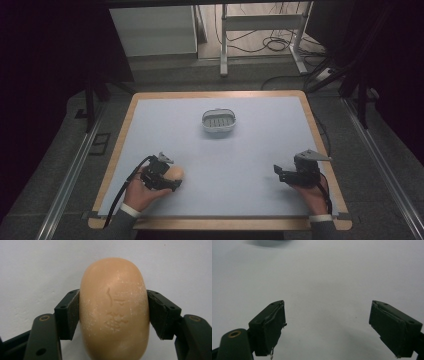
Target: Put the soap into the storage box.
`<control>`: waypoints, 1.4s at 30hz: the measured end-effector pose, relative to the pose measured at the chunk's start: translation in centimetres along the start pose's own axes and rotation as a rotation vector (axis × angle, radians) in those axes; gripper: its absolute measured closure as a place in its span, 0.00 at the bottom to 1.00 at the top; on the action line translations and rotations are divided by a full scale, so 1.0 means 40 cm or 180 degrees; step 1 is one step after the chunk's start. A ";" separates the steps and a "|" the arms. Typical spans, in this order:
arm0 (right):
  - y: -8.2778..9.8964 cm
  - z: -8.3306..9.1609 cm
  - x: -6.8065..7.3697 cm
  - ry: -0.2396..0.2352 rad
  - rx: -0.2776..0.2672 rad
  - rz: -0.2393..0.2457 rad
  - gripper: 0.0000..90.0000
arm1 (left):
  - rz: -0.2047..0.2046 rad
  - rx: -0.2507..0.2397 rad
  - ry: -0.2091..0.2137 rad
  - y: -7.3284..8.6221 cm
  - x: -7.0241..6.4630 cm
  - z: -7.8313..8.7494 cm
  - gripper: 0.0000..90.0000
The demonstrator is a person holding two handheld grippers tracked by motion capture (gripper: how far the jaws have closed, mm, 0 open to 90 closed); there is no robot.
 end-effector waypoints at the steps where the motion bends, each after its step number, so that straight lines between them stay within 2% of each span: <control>1: 0.000 0.000 0.000 0.0000 0.0001 0.0002 0.15 | -0.0004 0.0001 0.0009 -0.001 0.004 0.003 0.36; 9: 0.001 0.000 -0.002 -0.0002 0.0005 -0.0007 0.15 | 0.0024 -0.0043 0.0059 -0.008 0.024 0.019 0.36; 19: 0.003 -0.003 -0.003 0.0002 0.0017 -0.0024 0.15 | 0.0027 -0.0100 0.0050 -0.024 0.041 0.039 0.36; 24: 0.004 -0.004 -0.007 0.0011 0.0020 -0.0020 0.15 | 0.0002 -0.0117 0.0083 -0.036 0.046 0.047 0.36; 33: 0.006 -0.007 -0.008 0.0007 0.0050 -0.0035 0.15 | -0.0050 -0.0180 0.0064 -0.068 0.056 0.062 0.36; 42: 0.009 -0.007 -0.013 0.0027 0.0069 -0.0060 0.15 | -0.0125 -0.0176 0.0036 -0.099 0.068 0.072 0.36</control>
Point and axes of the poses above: each handheld gripper's, and its own axes: z roughly backward along the jaws, y roughly out of its underside, x roughly to its left, the point moved 6 cm from there along -z, roughly forward along the jaws, and after that the axes turned 11 degrees about x, right-handed, at the moved point
